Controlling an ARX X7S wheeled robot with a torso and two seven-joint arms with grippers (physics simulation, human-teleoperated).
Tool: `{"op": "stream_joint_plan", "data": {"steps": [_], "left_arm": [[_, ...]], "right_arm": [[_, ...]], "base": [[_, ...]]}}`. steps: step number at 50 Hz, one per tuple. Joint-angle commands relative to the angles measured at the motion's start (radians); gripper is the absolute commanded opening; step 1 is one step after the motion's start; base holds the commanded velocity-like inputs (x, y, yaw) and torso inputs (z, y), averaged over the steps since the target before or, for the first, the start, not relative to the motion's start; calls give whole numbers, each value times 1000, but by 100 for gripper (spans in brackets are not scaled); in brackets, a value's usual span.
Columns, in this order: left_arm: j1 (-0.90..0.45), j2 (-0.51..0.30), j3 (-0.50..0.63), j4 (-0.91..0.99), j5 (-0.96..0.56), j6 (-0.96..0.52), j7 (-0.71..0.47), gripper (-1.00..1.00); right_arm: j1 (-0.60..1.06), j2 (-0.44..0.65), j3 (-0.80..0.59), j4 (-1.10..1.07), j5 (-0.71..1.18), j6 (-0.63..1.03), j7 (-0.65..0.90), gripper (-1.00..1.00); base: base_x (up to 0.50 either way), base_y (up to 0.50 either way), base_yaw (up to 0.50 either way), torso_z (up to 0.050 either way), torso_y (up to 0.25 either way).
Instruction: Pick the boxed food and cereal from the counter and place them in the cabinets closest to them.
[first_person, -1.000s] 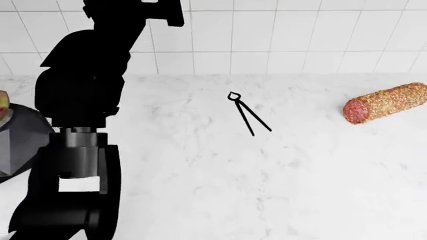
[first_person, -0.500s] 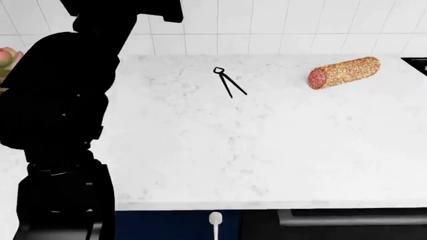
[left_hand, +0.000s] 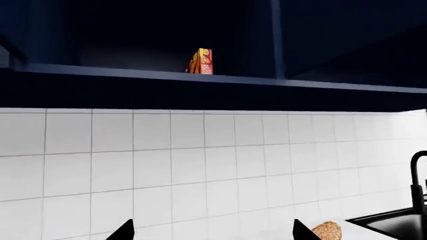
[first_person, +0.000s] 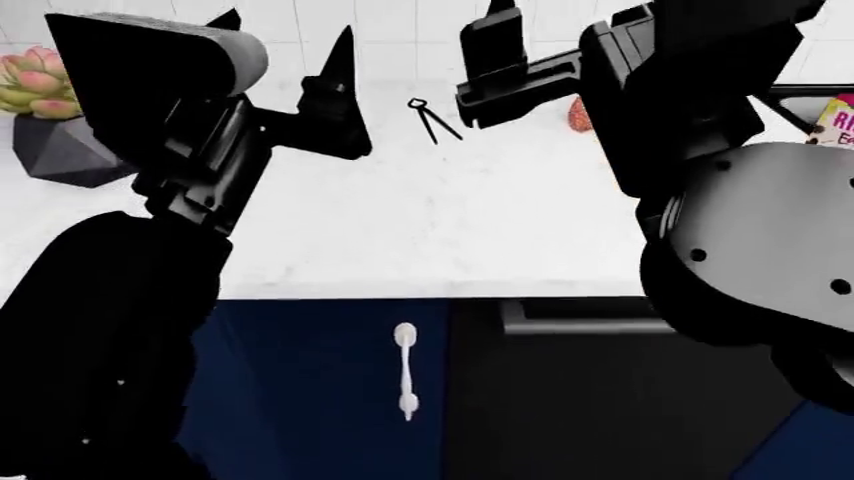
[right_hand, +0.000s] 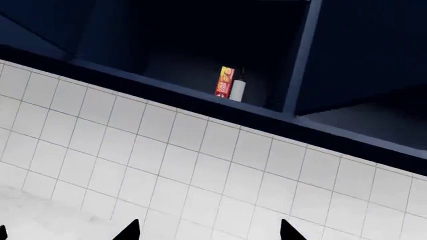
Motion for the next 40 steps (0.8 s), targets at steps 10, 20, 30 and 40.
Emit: {"op": "stream_joint_plan", "data": {"steps": [10,20,30,40], "left_arm": [[211,-39,10,199,1,88,-26,100],[281,-54,55,199,24,153,-22,100],[292,-65,60,206,9,160,-19,100],[304,-73,70,228,-2,165,-22,100]], "right_arm": [[-551,168,-71,-67,-400,-422,-157,100],[-647,181,-89,-53,-477,-525,-178,100],[-670,202,-98,-85,-512,-549,-185,100],[-672,204,-98,-101,-517,-548,-179,100]], "base": [[-203,-88,0,0,0],[-7,-500,0,0,0],[163,-502,0,0,0],[201,-502,0,0,0]]}}
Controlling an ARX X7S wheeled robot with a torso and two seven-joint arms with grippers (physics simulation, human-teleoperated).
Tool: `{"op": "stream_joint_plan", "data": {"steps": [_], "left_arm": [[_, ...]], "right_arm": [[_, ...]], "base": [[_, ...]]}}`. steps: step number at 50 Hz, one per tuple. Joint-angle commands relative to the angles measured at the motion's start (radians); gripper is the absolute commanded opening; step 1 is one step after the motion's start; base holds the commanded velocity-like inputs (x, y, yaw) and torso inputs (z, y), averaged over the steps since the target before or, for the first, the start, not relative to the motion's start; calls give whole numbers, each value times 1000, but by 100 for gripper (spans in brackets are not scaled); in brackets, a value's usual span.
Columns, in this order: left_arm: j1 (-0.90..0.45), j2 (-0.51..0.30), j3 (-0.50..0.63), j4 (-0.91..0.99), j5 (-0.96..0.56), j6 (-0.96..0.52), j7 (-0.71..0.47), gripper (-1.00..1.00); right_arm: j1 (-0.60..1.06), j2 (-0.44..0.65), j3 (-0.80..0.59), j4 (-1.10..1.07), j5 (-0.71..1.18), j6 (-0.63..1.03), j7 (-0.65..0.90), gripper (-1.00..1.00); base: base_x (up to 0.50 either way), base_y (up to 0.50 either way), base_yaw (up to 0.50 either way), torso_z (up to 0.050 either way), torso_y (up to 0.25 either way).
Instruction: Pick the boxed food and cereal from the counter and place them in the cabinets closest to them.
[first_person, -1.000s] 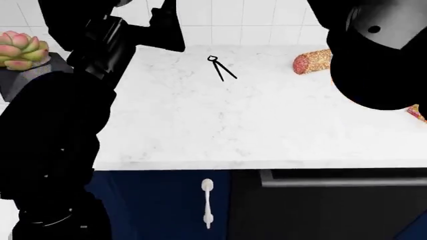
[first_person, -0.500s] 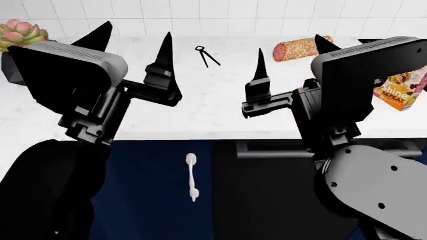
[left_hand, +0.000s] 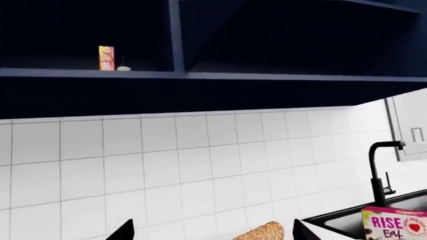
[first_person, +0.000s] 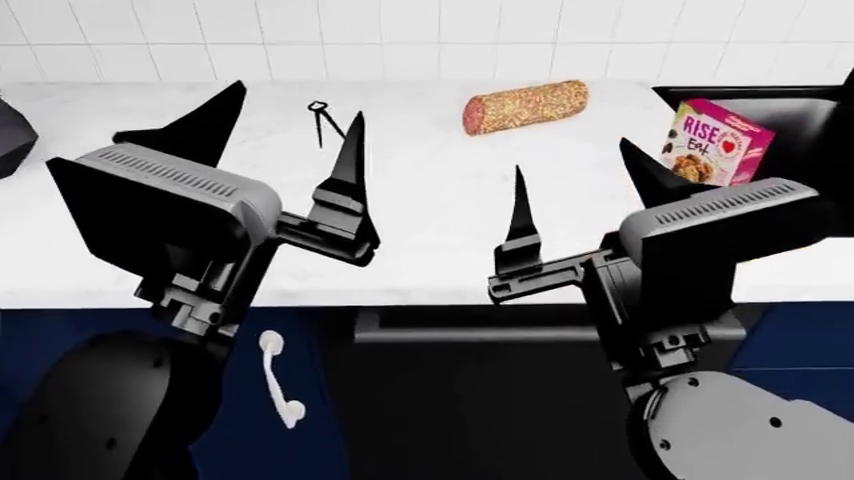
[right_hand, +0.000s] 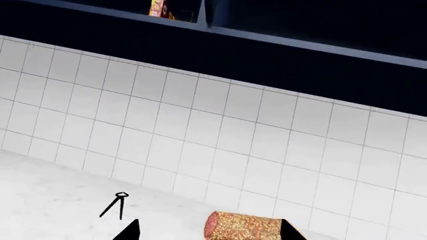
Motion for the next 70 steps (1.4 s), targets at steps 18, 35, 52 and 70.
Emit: {"op": "stream_joint_plan", "data": {"steps": [18,35,52,70], "left_arm": [[21,-20,27,13,-18,22,-10,100],[21,-31,34,22,-31,24,-19,100],[19,-40,12,29,-56,23,-33,100],[14,-49,14,25,-68,23,-45,100]], "right_arm": [[-21,10,-12,-46,-61,-11,15,100],[-22,10,-17,-68,-80,-17,13,100],[-30,-1,-12,-40,-23,-25,-10,100],[3,5,18,42,204,49,-52,100]], "base": [[241,-503,0,0,0],[133,-502,0,0,0],[224,-182,0,0,0],[0,0,0,0,0]]}}
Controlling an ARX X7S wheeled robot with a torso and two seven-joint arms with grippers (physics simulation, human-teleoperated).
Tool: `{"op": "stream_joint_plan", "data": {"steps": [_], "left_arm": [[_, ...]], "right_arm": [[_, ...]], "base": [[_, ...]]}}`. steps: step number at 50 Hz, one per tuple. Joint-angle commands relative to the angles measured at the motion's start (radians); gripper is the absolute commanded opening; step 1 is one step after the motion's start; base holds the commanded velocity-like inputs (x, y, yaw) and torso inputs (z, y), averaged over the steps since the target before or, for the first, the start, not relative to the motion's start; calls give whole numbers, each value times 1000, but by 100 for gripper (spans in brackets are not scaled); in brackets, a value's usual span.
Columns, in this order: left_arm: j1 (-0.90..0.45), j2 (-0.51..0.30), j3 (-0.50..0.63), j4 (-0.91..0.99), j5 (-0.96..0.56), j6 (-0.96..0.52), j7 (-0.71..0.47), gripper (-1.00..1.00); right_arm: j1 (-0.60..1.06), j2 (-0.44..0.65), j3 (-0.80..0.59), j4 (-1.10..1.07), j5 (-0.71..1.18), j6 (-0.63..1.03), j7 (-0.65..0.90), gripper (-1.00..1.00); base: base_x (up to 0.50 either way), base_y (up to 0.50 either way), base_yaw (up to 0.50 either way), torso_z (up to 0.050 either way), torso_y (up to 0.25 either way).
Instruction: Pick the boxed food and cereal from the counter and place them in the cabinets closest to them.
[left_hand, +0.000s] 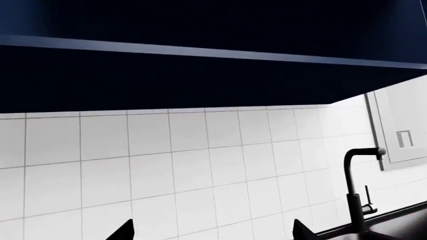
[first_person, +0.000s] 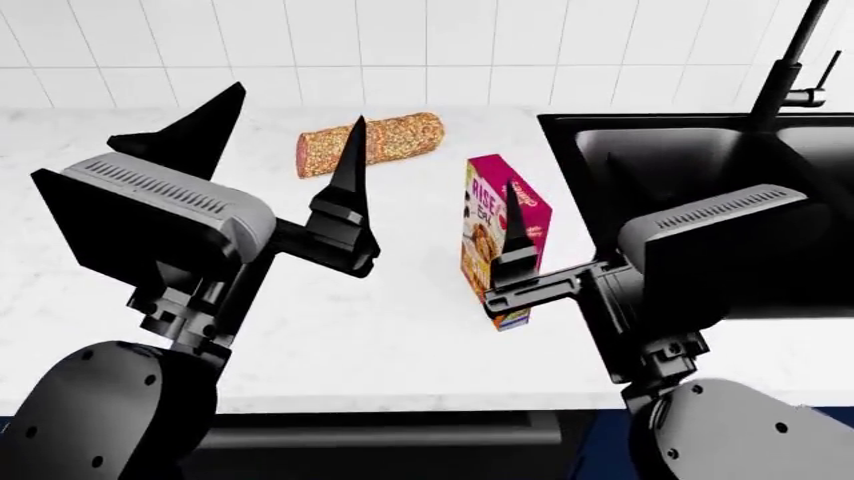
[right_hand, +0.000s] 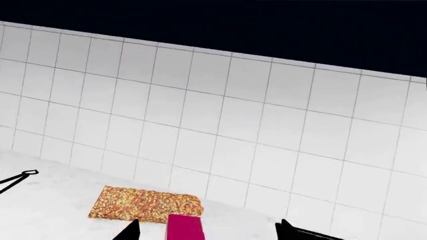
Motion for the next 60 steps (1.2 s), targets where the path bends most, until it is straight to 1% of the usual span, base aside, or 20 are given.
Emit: {"op": "stream_joint_plan", "data": {"steps": [1,20,36,44,51,52,56,60], "left_arm": [[-2,-7,4,-4,-5,3,-6,100],[0,-17,12,1,-16,8,-16,100],[-1,-24,14,7,-30,6,-26,100],[-1,-27,17,3,-35,9,-28,100],[-2,-30,19,-1,-39,12,-30,100],[-2,-31,20,-1,-39,12,-30,100],[-2,-32,23,-4,-40,15,-32,100],[-1,-34,28,-3,-40,16,-34,100]], "right_arm": [[23,-9,3,66,130,53,-38,100],[33,-29,-18,99,130,84,-46,100],[52,-110,-71,251,140,122,-131,100],[63,-126,-82,292,155,159,-126,100],[59,-131,-71,322,163,150,-125,100],[56,-130,-65,322,165,147,-116,-100],[46,-116,-41,300,164,134,-69,-100],[41,-107,-33,278,162,128,-52,-100]], "base": [[0,0,0,0,0],[0,0,0,0,0],[0,0,0,0,0],[0,0,0,0,0],[0,0,0,0,0],[0,0,0,0,0],[0,0,0,0,0],[0,0,0,0,0]]}}
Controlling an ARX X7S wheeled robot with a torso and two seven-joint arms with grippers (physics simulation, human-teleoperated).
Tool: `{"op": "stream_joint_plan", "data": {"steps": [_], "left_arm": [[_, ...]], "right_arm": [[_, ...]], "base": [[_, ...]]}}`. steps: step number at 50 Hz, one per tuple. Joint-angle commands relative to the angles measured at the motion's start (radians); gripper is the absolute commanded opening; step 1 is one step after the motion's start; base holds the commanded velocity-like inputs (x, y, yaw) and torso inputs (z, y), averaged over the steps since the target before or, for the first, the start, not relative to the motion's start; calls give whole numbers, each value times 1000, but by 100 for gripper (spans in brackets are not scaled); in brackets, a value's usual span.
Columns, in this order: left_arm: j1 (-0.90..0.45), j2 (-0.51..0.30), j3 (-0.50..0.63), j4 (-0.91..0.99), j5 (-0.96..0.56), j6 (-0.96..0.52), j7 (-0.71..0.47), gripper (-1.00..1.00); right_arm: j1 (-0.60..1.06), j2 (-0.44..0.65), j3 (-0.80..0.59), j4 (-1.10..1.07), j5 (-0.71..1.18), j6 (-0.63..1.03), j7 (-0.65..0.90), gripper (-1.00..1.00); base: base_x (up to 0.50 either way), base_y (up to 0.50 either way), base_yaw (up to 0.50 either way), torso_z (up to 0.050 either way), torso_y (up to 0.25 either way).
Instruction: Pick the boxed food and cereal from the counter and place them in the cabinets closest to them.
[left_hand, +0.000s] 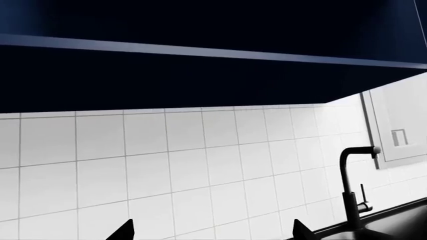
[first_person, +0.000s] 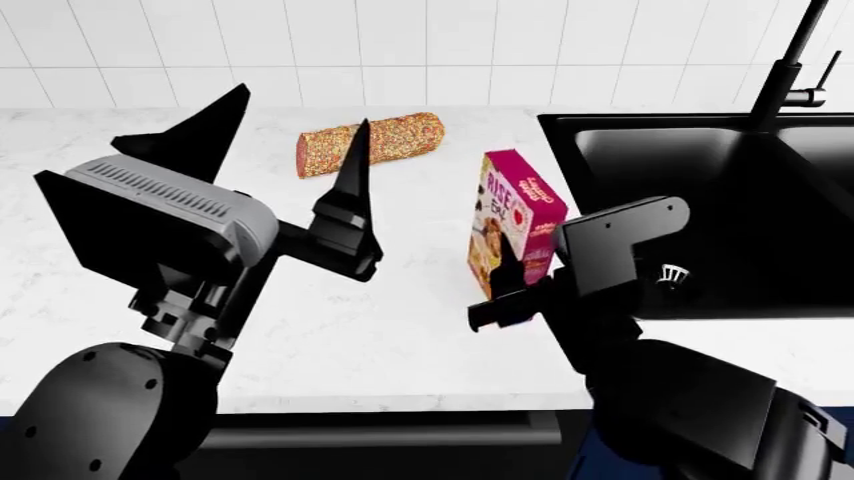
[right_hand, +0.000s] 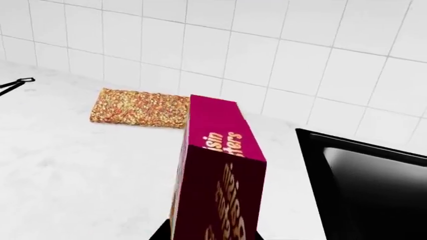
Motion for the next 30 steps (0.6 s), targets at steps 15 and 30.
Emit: {"op": "stream_joint_plan", "data": {"steps": [15,30], "left_arm": [[-71,3,24,-122,29,-12,-37,100],[-723,161,97,-1352,187,383,34,100]], "right_arm": [[-3,45,67,-89,23,-38,56,-100],[346,162,215,-294,336,192,257,-100]], "base": [[0,0,0,0,0],[0,0,0,0,1]]}}
